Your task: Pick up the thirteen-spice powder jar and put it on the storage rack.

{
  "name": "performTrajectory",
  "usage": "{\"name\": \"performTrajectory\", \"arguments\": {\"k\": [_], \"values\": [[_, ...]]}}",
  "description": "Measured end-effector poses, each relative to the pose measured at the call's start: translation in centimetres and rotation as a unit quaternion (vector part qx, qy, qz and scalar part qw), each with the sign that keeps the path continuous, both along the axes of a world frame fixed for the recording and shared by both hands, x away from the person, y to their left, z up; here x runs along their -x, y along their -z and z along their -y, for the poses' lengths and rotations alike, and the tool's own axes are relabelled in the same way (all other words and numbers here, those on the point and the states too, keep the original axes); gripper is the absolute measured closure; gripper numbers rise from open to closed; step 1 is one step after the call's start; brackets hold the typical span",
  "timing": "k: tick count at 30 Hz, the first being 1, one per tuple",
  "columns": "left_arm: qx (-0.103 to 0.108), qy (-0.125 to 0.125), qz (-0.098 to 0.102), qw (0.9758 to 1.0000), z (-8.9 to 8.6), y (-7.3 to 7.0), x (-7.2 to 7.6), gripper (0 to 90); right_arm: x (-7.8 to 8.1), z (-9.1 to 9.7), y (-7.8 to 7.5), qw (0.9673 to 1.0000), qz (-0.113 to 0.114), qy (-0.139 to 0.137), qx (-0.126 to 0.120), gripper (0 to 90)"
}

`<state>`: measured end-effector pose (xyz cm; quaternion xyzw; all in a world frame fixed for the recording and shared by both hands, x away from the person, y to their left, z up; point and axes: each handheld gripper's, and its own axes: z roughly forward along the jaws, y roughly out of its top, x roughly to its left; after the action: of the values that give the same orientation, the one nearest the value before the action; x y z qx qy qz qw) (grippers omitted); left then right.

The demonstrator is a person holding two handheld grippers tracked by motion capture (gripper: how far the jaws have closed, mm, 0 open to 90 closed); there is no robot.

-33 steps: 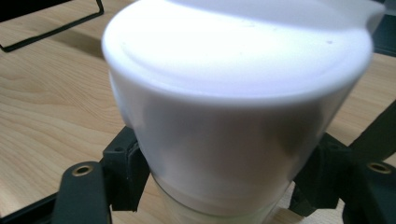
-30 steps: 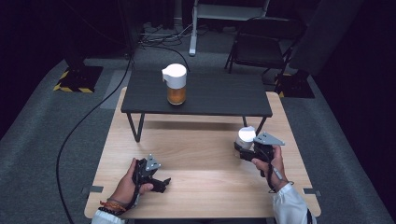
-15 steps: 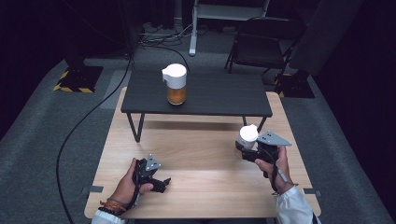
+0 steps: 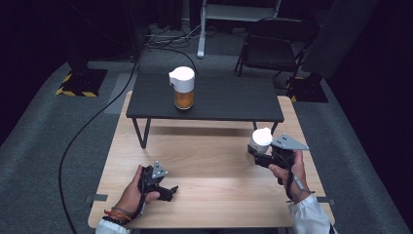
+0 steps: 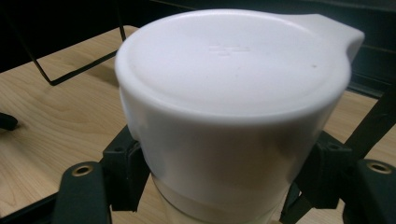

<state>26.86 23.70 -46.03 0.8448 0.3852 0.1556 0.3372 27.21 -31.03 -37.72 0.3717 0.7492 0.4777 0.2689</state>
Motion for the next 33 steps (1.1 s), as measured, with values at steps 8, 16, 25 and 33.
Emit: {"name": "performTrajectory", "arguments": {"k": [8,16,25,33], "values": [[0.000,0.000,0.000,1.0000,0.0,0.0,0.0,0.0,0.4,-0.6,-1.8,1.0000,0.008,0.000,-0.001,29.5],[0.000,0.000,0.000,1.0000,0.0,0.0,0.0,0.0,0.6,-1.6,-4.9,0.9999,0.015,0.002,-0.006,29.5],[0.000,0.000,0.000,1.0000,0.0,0.0,0.0,0.0,0.3,-2.7,-7.5,0.9997,0.023,0.004,-0.003,29.5],[0.000,0.000,0.000,1.0000,0.0,0.0,0.0,0.0,-0.2,-3.5,-9.3,0.9993,0.035,0.009,-0.002,29.5]]}}
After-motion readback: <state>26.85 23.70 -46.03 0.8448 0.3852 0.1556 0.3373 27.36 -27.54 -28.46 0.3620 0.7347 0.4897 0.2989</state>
